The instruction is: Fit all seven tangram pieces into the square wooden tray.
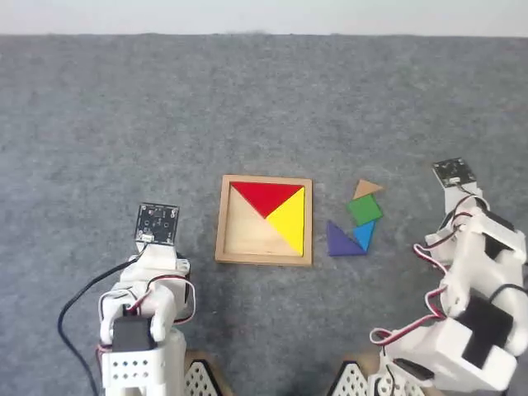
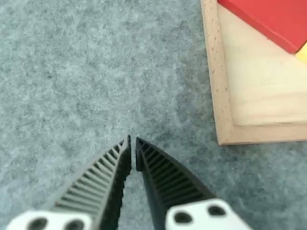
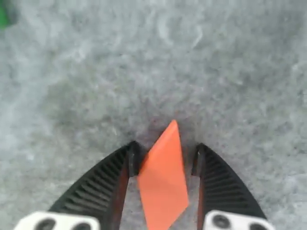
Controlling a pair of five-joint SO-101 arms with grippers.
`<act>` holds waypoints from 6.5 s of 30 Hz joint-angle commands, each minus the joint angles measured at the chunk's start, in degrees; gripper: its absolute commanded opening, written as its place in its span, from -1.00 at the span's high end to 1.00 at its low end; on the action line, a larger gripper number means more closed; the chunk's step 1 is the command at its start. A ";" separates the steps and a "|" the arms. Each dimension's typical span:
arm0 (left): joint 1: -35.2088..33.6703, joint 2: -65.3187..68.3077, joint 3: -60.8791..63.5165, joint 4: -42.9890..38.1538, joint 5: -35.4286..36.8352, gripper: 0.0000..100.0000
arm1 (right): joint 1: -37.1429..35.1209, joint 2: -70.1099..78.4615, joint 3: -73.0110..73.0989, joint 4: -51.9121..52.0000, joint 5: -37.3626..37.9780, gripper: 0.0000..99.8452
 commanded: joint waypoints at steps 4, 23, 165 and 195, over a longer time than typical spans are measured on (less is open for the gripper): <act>0.26 -0.97 -0.57 0.18 -0.09 0.96 | 3.65 -5.05 -1.14 2.07 -1.58 0.62; 0.26 -0.97 -0.57 0.18 -0.09 0.96 | -0.57 -30.20 15.56 11.30 7.91 0.62; 0.26 -0.97 -0.57 0.18 -0.09 0.96 | 2.51 -19.91 -1.32 14.29 -3.78 0.55; 0.26 -0.97 -0.57 0.18 -0.09 0.96 | -10.42 -11.47 9.23 8.66 -4.40 0.55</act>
